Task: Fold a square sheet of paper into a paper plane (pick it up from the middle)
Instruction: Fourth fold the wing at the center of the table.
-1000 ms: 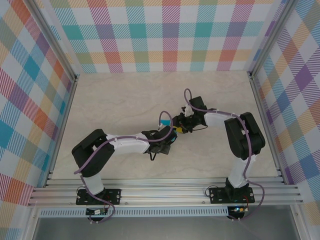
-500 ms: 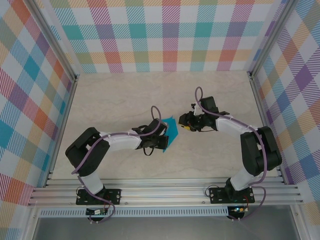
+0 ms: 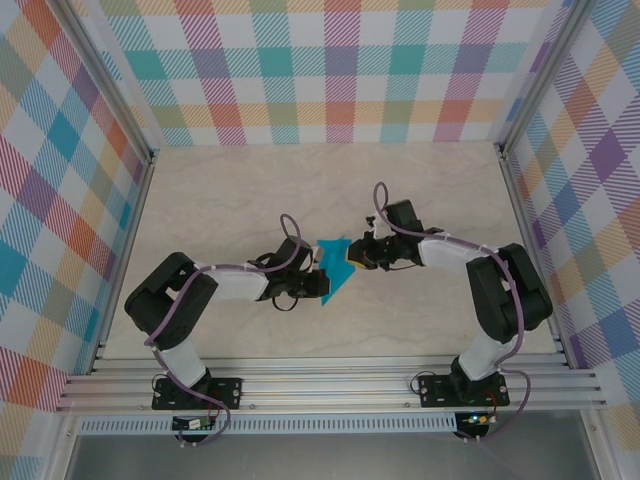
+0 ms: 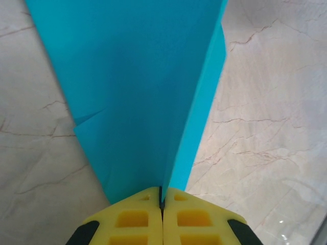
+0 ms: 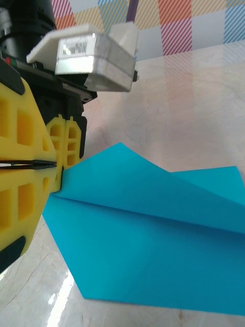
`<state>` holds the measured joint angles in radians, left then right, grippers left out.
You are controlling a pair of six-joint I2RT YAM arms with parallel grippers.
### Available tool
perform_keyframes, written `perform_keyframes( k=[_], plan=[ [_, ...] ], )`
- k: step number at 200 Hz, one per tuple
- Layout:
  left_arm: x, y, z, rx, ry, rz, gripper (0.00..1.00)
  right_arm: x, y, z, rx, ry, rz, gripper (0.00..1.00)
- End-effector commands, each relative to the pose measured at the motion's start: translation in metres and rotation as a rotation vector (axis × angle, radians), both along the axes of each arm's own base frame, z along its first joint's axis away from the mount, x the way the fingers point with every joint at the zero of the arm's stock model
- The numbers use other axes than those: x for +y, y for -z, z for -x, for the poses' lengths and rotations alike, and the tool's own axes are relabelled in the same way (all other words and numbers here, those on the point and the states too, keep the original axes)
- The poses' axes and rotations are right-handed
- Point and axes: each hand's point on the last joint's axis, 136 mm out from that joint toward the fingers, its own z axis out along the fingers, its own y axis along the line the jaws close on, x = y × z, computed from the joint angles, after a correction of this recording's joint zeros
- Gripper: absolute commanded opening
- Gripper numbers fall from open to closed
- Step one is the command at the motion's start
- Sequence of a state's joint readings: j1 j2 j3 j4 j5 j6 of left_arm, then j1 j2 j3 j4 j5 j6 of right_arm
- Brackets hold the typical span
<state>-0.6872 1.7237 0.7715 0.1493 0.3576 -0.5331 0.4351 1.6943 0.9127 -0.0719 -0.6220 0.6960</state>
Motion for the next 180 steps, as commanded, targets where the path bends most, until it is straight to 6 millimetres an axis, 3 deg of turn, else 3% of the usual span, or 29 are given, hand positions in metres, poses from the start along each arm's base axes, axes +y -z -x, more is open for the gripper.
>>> perform_keyframes(
  k=[1, 65, 180],
  plan=[
    [-0.003, -0.008, -0.002, 0.017, 0.008, 0.074, 0.05, 0.018, -0.008, -0.004, -0.021, -0.039, -0.048, 0.10],
    [-0.002, 0.001, -0.002, 0.082, 0.003, 0.129, 0.05, 0.042, 0.003, -0.011, 0.013, -0.048, -0.070, 0.08],
    [0.008, 0.006, -0.008, 0.166, -0.035, 0.222, 0.05, 0.043, 0.028, -0.030, 0.046, 0.011, -0.016, 0.08]
  ],
)
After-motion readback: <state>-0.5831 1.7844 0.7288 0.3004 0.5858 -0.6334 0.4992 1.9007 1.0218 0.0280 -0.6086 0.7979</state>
